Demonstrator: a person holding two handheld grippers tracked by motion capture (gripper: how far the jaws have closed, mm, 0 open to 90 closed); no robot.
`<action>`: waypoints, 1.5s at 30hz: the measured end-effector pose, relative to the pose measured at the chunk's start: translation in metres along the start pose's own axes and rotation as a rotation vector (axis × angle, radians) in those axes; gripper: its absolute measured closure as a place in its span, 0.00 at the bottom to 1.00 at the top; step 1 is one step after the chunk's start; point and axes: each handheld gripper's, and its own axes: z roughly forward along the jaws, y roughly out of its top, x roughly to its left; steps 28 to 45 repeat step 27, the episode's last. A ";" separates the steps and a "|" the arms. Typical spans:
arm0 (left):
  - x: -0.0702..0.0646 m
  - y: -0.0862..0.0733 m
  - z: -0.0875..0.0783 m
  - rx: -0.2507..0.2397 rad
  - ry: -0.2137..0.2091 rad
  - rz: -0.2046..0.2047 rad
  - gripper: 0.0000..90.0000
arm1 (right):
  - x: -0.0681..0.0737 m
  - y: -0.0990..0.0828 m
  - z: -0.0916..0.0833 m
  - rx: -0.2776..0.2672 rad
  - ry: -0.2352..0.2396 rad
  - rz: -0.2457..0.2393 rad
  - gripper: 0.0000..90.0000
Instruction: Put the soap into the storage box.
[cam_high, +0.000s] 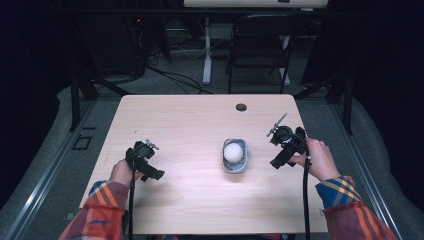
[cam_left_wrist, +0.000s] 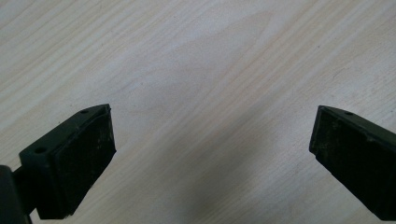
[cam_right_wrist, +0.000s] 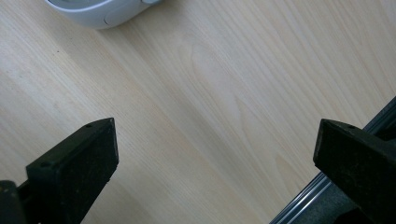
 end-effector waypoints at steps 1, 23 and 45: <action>0.000 0.000 0.000 0.000 0.001 -0.001 0.00 | 0.000 -0.007 0.001 -0.002 -0.011 0.012 0.00; -0.002 0.002 0.000 0.005 0.009 0.015 0.00 | 0.009 -0.073 0.045 0.014 -0.040 0.063 0.00; -0.002 0.002 -0.002 -0.008 0.012 0.017 0.00 | 0.009 -0.076 0.045 0.025 -0.037 0.061 0.00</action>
